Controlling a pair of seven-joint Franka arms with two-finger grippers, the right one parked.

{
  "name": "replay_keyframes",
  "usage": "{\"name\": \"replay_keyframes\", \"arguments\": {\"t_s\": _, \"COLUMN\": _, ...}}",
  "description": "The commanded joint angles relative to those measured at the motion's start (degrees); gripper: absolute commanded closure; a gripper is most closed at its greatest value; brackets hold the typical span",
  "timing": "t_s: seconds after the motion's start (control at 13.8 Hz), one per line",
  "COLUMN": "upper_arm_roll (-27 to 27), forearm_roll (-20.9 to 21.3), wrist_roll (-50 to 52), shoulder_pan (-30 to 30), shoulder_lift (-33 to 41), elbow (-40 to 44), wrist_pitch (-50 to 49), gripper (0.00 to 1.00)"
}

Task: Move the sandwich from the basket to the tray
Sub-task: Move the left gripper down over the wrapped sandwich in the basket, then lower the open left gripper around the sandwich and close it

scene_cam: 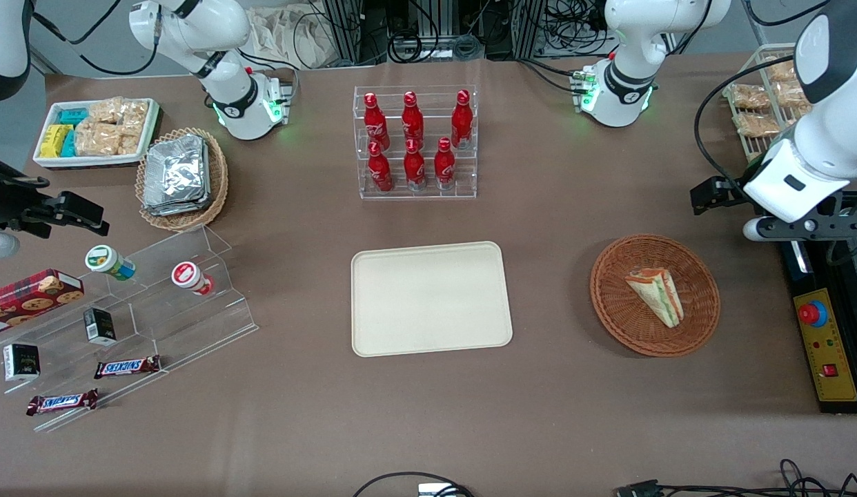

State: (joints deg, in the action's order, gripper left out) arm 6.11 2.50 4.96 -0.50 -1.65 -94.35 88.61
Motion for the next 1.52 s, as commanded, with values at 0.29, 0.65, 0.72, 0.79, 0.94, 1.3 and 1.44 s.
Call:
{"name": "replay_keyframes", "arguments": {"t_s": 0.29, "upper_arm_roll": -0.49, "forearm_roll": 0.22, "wrist_roll": 3.1, "shoulder_pan": -3.11, "shoulder_lift": -6.59, "elbow": 1.19, "wrist_pitch": 3.4, "gripper": 0.0}}
{"name": "replay_keyframes", "arguments": {"t_s": 0.65, "upper_arm_roll": -0.4, "forearm_roll": 0.31, "wrist_roll": 16.72, "shoulder_pan": -2.84, "shoulder_lift": -15.12, "elbow": 0.93, "wrist_pitch": 8.32, "gripper": 0.0}}
{"name": "replay_keyframes", "arguments": {"t_s": 0.72, "upper_arm_roll": -0.4, "forearm_roll": 0.22, "wrist_roll": 18.4, "shoulder_pan": -2.93, "shoulder_lift": -16.96, "elbow": 0.93, "wrist_pitch": 9.63, "gripper": 0.0}}
{"name": "replay_keyframes", "arguments": {"t_s": 0.79, "upper_arm_roll": -0.4, "forearm_roll": 0.13, "wrist_roll": 20.42, "shoulder_pan": -2.93, "shoulder_lift": -18.89, "elbow": 0.93, "wrist_pitch": 10.87, "gripper": 0.0}}
{"name": "replay_keyframes", "arguments": {"t_s": 0.94, "upper_arm_roll": -0.4, "forearm_roll": -0.04, "wrist_roll": 23.15, "shoulder_pan": -3.02, "shoulder_lift": -22.41, "elbow": 0.66, "wrist_pitch": 13.68, "gripper": 0.0}}
{"name": "replay_keyframes", "arguments": {"t_s": 1.3, "upper_arm_roll": -0.4, "forearm_roll": -0.66, "wrist_roll": 26.59, "shoulder_pan": -3.02, "shoulder_lift": -27.17, "elbow": -1.7, "wrist_pitch": 20.8, "gripper": 0.0}}
{"name": "replay_keyframes", "arguments": {"t_s": 1.44, "upper_arm_roll": -0.48, "forearm_roll": -0.66, "wrist_roll": 26.59, "shoulder_pan": -3.11, "shoulder_lift": -27.44, "elbow": -5.29, "wrist_pitch": 25.79, "gripper": 0.0}}
